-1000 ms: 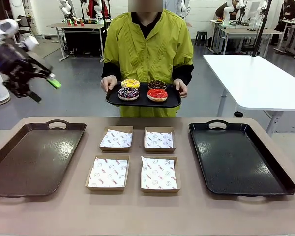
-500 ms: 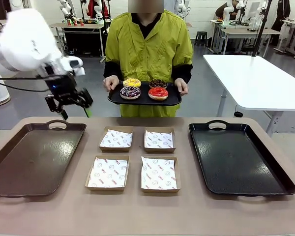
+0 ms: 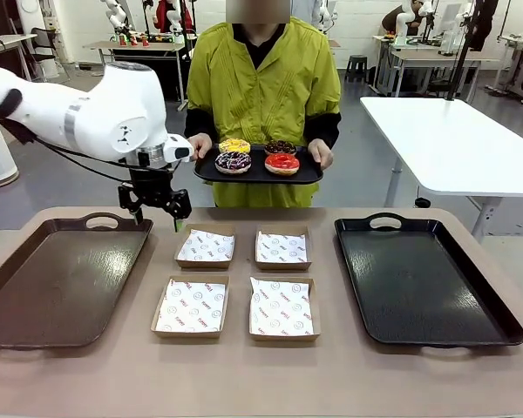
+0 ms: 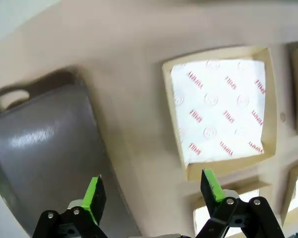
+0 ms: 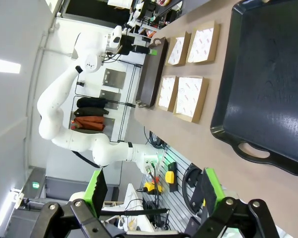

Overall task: Individually package the donuts and arrange them on the tray.
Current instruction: Pick up one Paper togo box.

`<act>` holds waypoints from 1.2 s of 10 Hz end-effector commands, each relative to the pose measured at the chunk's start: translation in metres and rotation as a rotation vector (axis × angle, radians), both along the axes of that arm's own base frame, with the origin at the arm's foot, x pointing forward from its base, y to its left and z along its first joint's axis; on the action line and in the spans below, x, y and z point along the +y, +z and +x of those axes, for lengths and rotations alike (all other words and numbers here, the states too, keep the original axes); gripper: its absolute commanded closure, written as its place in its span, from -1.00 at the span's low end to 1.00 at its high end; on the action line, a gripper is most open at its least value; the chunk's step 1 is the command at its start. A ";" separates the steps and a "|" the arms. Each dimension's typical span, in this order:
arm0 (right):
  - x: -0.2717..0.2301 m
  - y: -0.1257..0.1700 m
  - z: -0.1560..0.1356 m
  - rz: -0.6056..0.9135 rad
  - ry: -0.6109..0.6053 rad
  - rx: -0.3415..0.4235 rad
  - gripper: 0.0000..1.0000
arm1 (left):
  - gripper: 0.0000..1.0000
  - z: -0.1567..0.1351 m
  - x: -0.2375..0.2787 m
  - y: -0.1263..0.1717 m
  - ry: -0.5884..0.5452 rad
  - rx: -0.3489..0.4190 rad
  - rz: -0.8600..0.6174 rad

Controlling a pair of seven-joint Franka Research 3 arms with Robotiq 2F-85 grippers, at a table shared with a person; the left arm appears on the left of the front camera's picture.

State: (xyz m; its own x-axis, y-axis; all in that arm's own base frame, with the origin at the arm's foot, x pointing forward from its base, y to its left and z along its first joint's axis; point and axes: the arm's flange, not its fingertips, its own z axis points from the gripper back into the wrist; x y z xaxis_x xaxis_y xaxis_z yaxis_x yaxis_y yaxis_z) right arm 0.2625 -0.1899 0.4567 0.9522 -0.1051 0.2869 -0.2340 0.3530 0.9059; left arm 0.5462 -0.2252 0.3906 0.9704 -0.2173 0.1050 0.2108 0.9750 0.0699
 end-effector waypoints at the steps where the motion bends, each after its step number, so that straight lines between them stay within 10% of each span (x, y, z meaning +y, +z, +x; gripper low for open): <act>1: -0.001 -0.001 0.000 0.010 0.007 -0.014 -1.00 | -1.00 0.018 -0.014 -0.004 -0.030 -0.040 -0.020; 12: -0.001 -0.001 0.000 0.010 0.007 -0.014 -1.00 | -1.00 0.016 0.001 -0.021 0.086 -0.013 -0.071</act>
State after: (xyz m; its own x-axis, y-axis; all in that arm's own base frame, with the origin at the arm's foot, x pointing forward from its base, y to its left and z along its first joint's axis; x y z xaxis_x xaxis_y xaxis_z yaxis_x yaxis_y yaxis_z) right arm 0.2622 -0.1903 0.4567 0.9521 -0.1061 0.2866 -0.2334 0.3530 0.9060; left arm 0.5613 -0.2277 0.3765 0.9747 -0.1894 0.1188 0.1860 0.9818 0.0398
